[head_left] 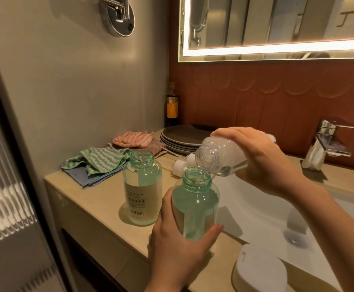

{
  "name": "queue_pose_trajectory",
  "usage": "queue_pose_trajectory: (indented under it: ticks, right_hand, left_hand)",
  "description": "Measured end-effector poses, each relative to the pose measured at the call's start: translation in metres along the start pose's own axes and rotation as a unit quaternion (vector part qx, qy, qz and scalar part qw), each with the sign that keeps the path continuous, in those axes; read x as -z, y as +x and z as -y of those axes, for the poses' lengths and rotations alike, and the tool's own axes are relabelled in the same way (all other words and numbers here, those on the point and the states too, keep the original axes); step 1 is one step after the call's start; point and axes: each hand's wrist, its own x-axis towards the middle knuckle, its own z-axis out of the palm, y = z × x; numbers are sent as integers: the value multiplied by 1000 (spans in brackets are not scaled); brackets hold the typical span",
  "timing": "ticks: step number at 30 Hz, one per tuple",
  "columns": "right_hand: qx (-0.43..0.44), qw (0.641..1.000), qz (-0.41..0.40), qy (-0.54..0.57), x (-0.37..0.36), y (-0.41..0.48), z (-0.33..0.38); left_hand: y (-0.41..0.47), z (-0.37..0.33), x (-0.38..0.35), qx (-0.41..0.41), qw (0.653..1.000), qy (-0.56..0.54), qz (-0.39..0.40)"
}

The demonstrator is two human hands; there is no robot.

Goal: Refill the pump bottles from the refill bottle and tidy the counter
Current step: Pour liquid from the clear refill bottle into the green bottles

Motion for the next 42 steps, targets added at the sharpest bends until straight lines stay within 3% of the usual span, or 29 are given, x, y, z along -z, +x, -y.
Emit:
queue_pose_trajectory:
  ticks: [42]
  right_hand:
    - [6, 1000, -5, -14, 0, -1, -2]
  left_hand:
    - [-1, 2, -1, -5, 1000, -9, -5]
